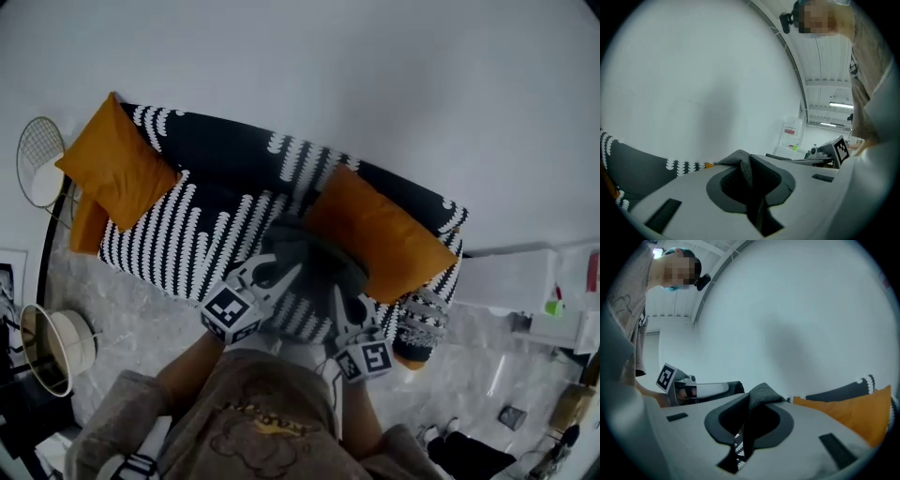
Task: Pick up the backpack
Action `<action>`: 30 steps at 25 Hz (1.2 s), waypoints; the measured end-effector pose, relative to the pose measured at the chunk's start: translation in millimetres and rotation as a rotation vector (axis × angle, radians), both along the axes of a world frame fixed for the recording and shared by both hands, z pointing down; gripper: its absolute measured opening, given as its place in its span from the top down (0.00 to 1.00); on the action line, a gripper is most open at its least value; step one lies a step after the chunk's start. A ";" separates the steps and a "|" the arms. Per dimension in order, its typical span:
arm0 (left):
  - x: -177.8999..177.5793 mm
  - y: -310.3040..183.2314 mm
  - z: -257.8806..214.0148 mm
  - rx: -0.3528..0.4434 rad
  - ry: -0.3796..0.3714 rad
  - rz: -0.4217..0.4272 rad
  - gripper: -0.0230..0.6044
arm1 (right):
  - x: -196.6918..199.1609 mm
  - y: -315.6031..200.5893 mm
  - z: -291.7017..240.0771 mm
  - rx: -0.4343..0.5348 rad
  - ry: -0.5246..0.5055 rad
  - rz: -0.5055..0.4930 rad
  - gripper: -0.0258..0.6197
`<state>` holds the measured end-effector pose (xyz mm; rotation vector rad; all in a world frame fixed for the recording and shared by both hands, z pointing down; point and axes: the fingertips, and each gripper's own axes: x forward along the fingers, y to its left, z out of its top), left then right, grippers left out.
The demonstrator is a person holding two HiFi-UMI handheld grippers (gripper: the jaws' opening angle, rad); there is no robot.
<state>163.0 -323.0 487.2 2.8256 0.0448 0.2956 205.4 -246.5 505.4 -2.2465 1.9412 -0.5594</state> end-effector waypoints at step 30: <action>-113.2 126.7 -143.4 0.151 0.160 -0.208 0.93 | -88.1 99.4 -146.6 0.208 0.075 -0.236 0.92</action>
